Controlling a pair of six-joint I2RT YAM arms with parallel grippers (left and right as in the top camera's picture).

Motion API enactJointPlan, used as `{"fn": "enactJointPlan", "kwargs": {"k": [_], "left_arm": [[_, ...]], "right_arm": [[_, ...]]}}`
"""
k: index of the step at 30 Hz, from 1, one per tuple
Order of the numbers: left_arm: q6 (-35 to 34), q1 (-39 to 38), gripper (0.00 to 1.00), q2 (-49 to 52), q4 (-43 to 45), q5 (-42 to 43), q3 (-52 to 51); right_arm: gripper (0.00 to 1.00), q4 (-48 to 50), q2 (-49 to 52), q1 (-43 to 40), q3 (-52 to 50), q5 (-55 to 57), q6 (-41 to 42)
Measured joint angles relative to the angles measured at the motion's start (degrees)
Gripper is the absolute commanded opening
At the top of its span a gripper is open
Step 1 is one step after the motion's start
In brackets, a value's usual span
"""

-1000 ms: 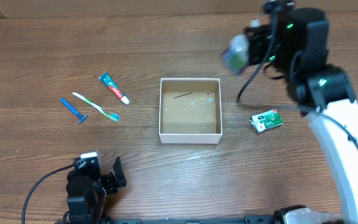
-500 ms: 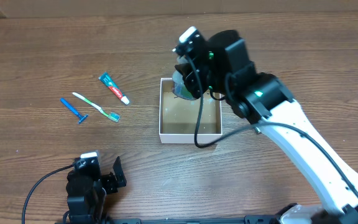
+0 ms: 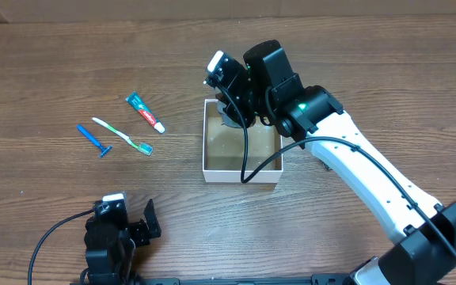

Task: Pack container
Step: 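Carry the soap bottle with the right gripper into the box, release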

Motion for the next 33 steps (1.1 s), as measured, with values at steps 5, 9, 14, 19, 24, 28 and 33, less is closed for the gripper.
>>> {"fn": "enactJointPlan", "kwargs": {"k": [5,9,14,19,24,28,33], "left_arm": [[0.0,0.0,1.0,0.0,0.0,0.0,0.0],[0.0,0.0,1.0,0.0,0.0,0.0,0.0],[0.0,0.0,1.0,0.0,0.0,0.0,0.0],[0.0,0.0,1.0,0.0,0.0,0.0,0.0],[0.0,0.0,1.0,0.0,0.0,0.0,0.0],[0.0,0.0,1.0,0.0,0.0,0.0,0.0],[0.0,0.0,1.0,0.0,0.0,0.0,0.0]], "right_arm": [[0.04,1.6,3.43,0.0,0.0,-1.57,-1.55],[0.04,3.19,5.57,0.0,0.0,-2.08,-2.14],[0.04,5.01,6.4,-0.02,0.0,-3.63,-2.45],[0.04,6.45,6.4,-0.02,0.0,-4.59,-2.45],[0.04,6.86,6.54,0.0,0.0,-5.01,-2.43],[0.04,7.5,7.96,-0.02,0.0,-5.11,-2.4],[0.04,7.69,11.32,0.0,0.0,-5.09,-2.4]]}}
